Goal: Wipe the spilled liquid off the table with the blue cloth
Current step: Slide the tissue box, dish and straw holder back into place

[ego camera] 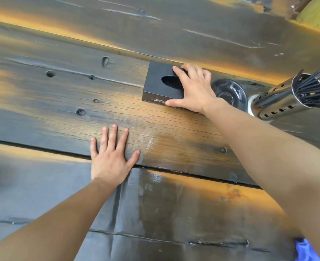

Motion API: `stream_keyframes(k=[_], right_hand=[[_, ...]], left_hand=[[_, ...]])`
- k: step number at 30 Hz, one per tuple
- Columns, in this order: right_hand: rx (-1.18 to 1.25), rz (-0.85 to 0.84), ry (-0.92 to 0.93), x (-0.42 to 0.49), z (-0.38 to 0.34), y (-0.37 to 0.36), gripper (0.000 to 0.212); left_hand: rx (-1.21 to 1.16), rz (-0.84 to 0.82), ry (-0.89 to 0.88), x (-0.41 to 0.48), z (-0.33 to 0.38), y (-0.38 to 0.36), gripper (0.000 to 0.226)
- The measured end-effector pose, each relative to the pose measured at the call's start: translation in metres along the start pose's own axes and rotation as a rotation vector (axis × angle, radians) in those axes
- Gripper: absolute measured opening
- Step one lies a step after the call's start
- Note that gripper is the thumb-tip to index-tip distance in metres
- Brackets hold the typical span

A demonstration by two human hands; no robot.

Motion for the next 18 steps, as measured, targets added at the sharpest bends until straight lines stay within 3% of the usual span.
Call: stream_keyframes(k=[18], right_hand=[[-0.026,-0.003,0.036,-0.154,0.002,-0.016,0.116]], left_hand=[[-0.046,0.028,-0.001,0.001,-0.001,-0.006,0.077]])
Point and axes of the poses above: each hand's wrist, its own x-axis towards the middle knuckle, its own y-axis out of the back of the hand, z = x × y, the point moved 1 cm from there along x, towards the middle knuckle, and after that the axes turned 13 degrees about -y, right-handed, at the moved point
